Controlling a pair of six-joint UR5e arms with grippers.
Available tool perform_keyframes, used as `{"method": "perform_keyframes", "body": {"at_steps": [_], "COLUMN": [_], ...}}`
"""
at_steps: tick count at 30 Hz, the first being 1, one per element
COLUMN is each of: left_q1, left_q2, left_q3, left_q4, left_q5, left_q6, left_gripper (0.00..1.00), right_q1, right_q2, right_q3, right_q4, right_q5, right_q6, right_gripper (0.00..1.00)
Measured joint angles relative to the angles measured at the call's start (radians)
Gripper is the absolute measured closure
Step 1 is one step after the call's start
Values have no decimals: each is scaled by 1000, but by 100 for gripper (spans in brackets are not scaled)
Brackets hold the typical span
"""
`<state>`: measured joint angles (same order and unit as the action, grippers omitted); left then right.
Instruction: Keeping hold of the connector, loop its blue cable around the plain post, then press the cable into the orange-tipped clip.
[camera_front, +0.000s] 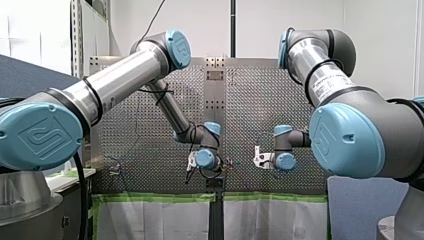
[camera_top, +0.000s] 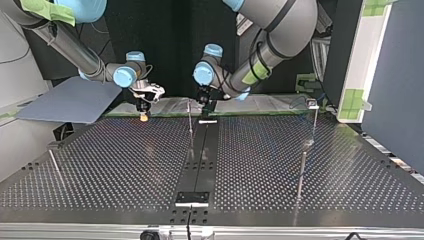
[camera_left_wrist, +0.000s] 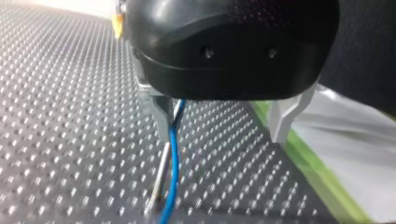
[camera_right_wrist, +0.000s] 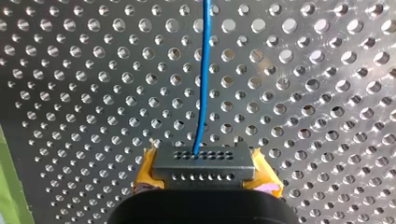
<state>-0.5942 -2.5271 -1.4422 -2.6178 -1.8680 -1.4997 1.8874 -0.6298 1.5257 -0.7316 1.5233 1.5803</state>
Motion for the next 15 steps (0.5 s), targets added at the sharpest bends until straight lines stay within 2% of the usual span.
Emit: {"method": "perform_keyframes", "body": {"at_steps": [7, 15], "left_q1": [-37, -72], "left_q2": [7, 24], "left_q3": [-60, -73], "left_q4": [12, 26], "left_q5": [0, -2], "left_q6": [2, 0], "left_gripper": [0, 0], "right_q1": [-1, 0], "right_q2": [0, 0], "right_q3": [0, 0], "right_q4": [8, 19], "right_q5": [0, 0], "right_q6": [-1, -3], "right_gripper": [98, 98]}}
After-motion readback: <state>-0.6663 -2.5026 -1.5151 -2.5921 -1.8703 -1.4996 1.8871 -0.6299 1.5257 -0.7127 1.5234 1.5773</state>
